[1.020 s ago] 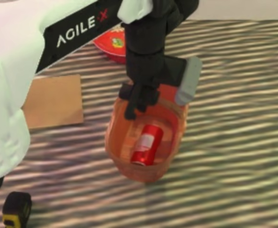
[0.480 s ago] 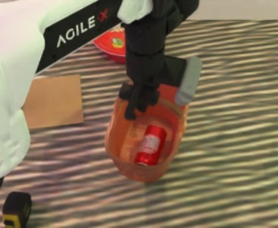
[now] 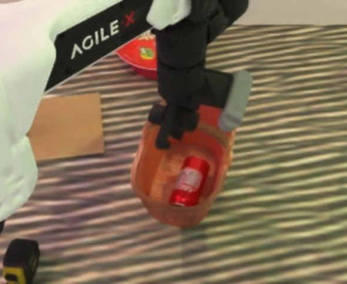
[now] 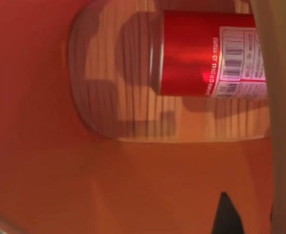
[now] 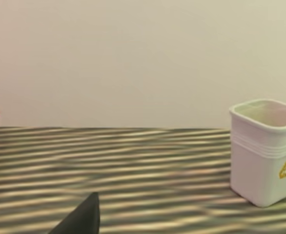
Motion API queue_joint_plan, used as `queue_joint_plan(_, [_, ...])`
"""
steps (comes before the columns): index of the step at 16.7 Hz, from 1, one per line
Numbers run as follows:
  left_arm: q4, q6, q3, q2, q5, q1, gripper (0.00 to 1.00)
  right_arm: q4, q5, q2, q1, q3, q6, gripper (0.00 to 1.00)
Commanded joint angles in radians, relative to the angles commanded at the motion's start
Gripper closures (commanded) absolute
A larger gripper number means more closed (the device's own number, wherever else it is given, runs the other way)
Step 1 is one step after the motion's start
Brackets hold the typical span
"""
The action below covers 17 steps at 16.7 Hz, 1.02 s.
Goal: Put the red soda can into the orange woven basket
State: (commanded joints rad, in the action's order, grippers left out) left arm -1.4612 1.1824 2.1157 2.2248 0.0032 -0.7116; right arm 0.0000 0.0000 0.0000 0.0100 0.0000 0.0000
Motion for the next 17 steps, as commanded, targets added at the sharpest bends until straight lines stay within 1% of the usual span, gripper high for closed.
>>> queue_joint_plan(8, [-0.003,0.002,0.003,0.001,-0.001,0.002,1.00,0.000,0.000,0.000,0.000,0.000,0.000,0.00])
queue_joint_plan(15, [-0.178,0.033,0.175,0.000,-0.001,0.048,1.00,0.000,0.000,0.000,0.000,0.000,0.000,0.00])
queue_joint_plan(17, [-0.201,0.036,0.197,-0.002,0.000,0.056,1.00,0.000,0.000,0.000,0.000,0.000,0.000,0.00])
